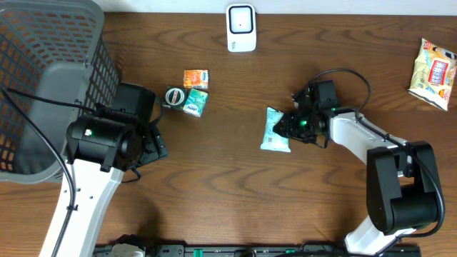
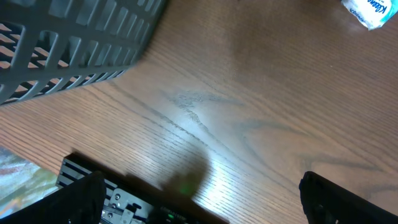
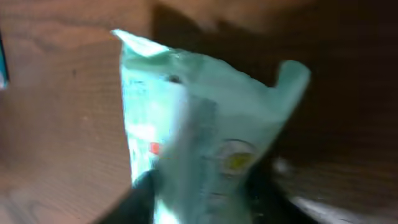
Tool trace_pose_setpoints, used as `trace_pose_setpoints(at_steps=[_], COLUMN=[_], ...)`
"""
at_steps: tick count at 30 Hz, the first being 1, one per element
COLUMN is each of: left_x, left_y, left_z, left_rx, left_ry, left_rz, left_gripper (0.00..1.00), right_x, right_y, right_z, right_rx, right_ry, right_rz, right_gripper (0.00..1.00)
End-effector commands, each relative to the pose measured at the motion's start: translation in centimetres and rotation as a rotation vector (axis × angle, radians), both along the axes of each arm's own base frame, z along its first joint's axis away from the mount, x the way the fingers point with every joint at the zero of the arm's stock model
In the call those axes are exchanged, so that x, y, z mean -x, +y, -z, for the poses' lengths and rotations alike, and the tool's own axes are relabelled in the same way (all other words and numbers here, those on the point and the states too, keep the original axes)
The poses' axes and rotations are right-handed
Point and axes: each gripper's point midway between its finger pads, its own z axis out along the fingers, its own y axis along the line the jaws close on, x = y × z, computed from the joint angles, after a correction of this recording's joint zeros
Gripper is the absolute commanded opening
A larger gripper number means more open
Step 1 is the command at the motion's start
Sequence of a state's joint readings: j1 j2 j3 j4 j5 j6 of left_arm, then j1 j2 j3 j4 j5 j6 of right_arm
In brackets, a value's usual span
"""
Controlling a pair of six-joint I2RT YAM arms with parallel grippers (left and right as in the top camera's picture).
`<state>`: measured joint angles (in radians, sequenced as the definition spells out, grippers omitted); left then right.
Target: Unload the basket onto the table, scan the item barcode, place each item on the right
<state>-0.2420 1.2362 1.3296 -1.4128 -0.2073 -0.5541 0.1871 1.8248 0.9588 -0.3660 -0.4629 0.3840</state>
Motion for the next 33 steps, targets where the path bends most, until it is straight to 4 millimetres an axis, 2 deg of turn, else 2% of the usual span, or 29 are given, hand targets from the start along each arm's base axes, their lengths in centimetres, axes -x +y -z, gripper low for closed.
trace_pose_setpoints(at_steps=[1, 5, 9, 11, 17, 22, 24, 27, 33], left_x=[0.1, 0.1, 0.1, 0.1, 0.1, 0.1, 0.1, 0.1, 0.1], left_y=[0.0, 0.0, 0.0, 0.0, 0.0, 0.0, 0.0, 0.0, 0.0], left_z=[0.0, 0.0, 0.0, 0.0, 0.0, 0.0, 0.0, 0.0, 0.0], left_rx=[0.007, 0.008, 0.007, 0.008, 0.007, 0.008, 0.008, 0.008, 0.007], left_ry=[-0.001, -0.001, -0.001, -0.001, -0.001, 0.000, -0.001, -0.001, -0.001], left_rz=[-0.016, -0.016, -0.016, -0.016, -0.016, -0.016, -0.016, -0.016, -0.016], left_gripper=[0.98, 0.98, 0.98, 0.98, 0.98, 0.98, 0.98, 0.98, 0.98], right_x=[1.3, 0.3, -1.4, -2.5, -3.7, -3.1, -2.6, -2.2, -1.4], right_y=[-0.1, -0.2, -0.2, -0.9, -3.6, -6.6, -7.2, -6.2, -5.1], right_z=[1.2, 0.4, -2.4, -4.0, -7.9, -9.8, -10.3, -9.4, -6.0], right_rx=[-0.010, -0.017, -0.002, 0.069, 0.439, 0.882, 1.013, 1.089, 1.151], right_ry=[0.052, 0.025, -0.023, -0.044, -0.109, -0.182, -0.203, -0.213, -0.149], right_rz=[0.018, 0.025, 0.006, 0.023, 0.019, 0.031, 0.032, -0.030, -0.132], right_gripper=[0.01, 0.01, 0.01, 0.01, 0.02, 0.02, 0.02, 0.01, 0.01])
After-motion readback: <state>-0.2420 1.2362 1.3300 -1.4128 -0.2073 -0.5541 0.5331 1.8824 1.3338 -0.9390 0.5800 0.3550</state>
